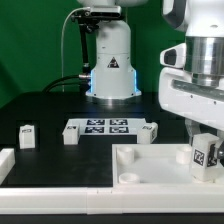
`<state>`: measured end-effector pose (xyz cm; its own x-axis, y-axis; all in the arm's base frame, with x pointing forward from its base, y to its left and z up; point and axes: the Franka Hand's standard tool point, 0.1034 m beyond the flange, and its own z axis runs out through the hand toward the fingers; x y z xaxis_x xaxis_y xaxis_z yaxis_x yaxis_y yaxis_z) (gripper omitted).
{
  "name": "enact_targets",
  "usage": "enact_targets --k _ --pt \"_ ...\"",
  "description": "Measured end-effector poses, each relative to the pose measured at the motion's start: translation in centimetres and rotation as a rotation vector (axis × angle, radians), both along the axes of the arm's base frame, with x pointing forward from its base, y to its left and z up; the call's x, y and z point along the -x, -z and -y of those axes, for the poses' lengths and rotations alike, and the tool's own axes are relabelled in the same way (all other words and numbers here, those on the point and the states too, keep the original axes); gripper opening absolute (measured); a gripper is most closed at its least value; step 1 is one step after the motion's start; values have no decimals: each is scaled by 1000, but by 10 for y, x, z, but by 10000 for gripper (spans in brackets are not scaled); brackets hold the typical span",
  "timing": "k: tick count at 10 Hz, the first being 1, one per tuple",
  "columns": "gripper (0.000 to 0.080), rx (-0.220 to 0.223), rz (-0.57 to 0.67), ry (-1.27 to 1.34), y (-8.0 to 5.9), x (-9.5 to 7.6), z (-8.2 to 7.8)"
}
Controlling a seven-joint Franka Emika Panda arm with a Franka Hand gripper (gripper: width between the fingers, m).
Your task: Assemble one leg
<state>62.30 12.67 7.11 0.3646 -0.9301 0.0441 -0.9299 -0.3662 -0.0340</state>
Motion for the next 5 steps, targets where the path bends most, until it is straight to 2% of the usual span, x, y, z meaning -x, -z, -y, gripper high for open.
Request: enact_targets --k 3,4,5 --pt "297 -22 6 280 0 0 1" --pt "297 -20 5 229 0 0 0" --pt "509 -19 4 186 1 0 0"
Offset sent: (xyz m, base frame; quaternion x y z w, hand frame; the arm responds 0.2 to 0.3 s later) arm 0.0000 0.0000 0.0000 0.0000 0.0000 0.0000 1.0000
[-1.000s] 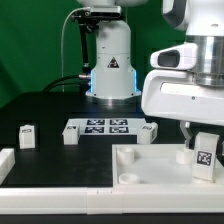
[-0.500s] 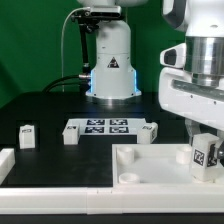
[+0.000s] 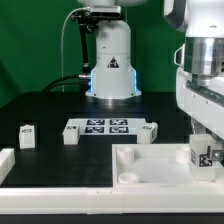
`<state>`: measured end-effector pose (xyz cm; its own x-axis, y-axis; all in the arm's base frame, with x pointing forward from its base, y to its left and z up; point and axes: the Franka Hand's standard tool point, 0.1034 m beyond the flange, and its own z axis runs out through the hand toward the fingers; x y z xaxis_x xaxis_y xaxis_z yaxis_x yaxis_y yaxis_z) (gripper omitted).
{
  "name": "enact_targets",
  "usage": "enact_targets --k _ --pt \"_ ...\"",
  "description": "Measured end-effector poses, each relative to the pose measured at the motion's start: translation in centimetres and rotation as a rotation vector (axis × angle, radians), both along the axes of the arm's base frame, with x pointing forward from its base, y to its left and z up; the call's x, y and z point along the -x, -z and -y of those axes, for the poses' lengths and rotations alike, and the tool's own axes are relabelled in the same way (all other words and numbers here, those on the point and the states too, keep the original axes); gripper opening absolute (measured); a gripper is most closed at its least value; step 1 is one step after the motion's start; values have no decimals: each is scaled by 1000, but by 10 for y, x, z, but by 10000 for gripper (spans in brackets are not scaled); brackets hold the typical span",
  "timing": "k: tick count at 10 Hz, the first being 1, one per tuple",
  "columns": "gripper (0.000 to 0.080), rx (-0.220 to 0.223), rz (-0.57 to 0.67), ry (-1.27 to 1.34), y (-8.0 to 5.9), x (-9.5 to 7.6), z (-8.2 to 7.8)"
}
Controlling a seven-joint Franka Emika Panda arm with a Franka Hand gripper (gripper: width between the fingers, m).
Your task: Assemble one leg
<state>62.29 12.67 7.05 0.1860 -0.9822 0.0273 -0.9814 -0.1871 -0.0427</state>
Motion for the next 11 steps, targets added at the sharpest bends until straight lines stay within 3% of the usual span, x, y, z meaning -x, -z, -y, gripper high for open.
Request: enact_targets --k 1,2,3,11 --pt "509 -1 0 -18 0 0 0" --pt "620 3 2 -86 0 0 0" --pt "640 12 0 -260 1 0 0" --pt "649 60 -11 -1217 -1 -3 4"
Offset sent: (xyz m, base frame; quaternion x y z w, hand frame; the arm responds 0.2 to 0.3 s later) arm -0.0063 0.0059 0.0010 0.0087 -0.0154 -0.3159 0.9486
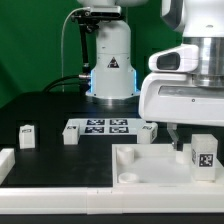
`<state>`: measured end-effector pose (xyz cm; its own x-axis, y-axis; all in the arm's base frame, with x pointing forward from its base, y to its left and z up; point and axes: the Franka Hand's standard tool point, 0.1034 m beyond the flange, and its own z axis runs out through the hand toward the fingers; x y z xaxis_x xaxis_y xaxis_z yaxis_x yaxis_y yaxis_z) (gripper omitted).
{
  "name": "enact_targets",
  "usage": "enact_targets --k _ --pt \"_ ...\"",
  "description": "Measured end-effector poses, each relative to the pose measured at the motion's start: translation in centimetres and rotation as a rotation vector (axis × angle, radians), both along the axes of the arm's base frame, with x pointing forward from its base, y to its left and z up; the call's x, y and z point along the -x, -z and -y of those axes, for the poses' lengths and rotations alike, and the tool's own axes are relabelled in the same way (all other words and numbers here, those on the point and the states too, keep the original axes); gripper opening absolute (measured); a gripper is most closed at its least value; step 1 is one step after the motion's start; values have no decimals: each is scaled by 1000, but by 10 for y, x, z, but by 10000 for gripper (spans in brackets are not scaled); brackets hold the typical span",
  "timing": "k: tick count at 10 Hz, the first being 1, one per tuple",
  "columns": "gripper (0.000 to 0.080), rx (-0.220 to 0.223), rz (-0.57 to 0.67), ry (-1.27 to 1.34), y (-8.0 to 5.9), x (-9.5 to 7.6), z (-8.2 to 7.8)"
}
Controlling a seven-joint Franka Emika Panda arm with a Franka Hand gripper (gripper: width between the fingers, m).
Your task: Assemble one leg
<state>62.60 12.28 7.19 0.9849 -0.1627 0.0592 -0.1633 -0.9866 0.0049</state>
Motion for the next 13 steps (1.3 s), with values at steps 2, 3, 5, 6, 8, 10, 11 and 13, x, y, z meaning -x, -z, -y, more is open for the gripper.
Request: enact_targets --k 2,3,5,6,8,10,11,13 --pt "649 22 -3 -171 0 0 4" --pt "649 20 -3 -140 0 0 3" --pt "513 20 -3 -140 1 0 4" --pt "374 20 -3 -140 1 0 4" --pt "291 19 -3 -116 1 0 4" --pt "291 17 -2 -67 1 0 4" --pt "291 11 7 111 1 0 0" --pt "291 3 17 422 1 1 -1"
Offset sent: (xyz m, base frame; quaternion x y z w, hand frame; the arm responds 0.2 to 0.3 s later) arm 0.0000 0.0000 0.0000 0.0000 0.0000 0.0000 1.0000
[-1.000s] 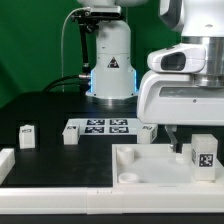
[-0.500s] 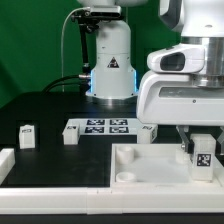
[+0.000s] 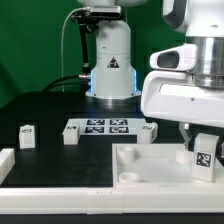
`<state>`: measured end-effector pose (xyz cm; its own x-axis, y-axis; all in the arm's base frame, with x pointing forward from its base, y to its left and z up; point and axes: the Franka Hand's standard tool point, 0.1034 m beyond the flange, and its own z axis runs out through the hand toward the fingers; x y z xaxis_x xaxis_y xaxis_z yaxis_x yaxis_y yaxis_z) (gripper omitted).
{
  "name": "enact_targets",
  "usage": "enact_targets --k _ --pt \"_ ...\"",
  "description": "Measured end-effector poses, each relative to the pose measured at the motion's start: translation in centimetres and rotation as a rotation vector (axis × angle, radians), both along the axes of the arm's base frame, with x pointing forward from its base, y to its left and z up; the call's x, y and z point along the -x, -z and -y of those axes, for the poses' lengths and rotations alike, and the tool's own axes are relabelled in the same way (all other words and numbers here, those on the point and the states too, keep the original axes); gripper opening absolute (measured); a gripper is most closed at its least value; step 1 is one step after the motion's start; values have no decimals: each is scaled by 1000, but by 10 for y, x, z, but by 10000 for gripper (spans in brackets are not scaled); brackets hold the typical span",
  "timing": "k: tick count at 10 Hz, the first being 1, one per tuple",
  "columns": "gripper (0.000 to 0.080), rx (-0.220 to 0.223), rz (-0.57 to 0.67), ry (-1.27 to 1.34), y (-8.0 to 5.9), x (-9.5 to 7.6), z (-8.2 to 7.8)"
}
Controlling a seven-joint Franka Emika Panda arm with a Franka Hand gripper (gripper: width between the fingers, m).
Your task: Assemble one leg
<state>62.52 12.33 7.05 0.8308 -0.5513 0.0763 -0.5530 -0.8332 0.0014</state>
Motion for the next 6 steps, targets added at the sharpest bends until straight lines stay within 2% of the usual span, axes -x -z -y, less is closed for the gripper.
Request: enact_targets --k 3,6 --pt "291 -14 24 455 1 0 1" --pt "291 -6 37 752 1 1 1"
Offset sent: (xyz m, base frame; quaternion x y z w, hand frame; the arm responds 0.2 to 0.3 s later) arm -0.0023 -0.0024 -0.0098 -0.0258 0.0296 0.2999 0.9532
